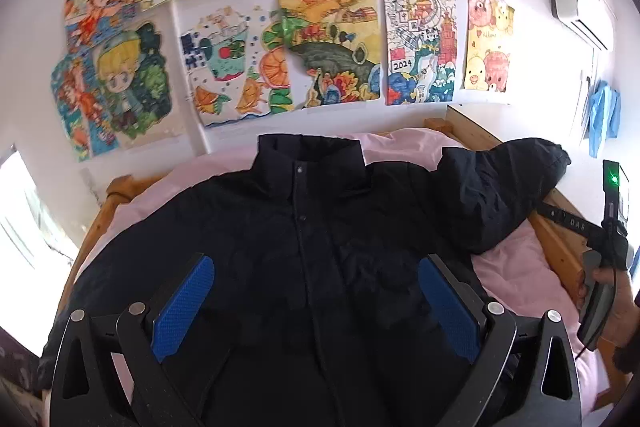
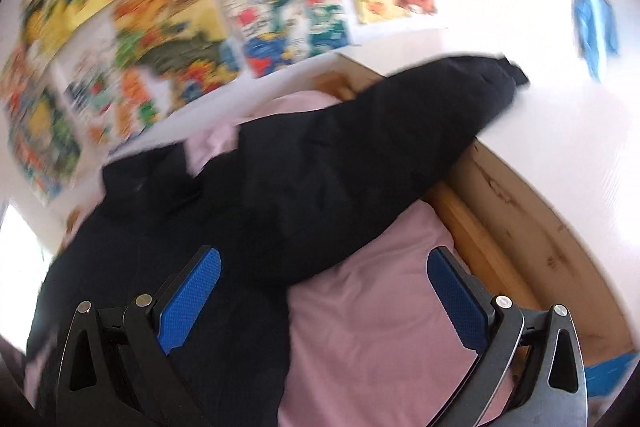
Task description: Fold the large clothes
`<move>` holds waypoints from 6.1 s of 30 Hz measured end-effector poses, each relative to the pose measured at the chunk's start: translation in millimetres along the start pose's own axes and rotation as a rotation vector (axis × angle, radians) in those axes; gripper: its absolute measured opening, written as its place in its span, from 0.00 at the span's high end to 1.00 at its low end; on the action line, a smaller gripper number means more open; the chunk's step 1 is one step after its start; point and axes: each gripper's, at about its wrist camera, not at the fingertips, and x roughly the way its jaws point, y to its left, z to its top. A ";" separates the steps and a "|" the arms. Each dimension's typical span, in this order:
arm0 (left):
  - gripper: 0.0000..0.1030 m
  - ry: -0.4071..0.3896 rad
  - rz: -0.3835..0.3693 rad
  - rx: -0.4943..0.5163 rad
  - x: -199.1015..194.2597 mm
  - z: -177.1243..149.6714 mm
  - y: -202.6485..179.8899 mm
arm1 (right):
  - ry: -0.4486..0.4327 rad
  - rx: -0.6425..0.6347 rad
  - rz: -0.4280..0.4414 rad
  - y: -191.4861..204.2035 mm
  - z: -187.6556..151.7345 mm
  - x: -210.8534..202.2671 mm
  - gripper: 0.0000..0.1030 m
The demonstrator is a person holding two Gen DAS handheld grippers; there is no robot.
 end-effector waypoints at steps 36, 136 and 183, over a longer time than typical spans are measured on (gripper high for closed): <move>0.00 0.099 0.038 -0.325 85.6 14.4 112.3 | -0.456 -0.092 -0.148 107.0 103.7 74.6 0.95; 0.36 0.162 -0.018 -0.256 174.4 -50.6 199.9 | 0.018 -0.845 0.142 187.0 -134.3 157.1 0.29; 0.00 0.043 0.236 -1.165 55.8 -245.6 378.7 | 0.212 -0.667 0.632 149.2 -187.3 31.3 0.01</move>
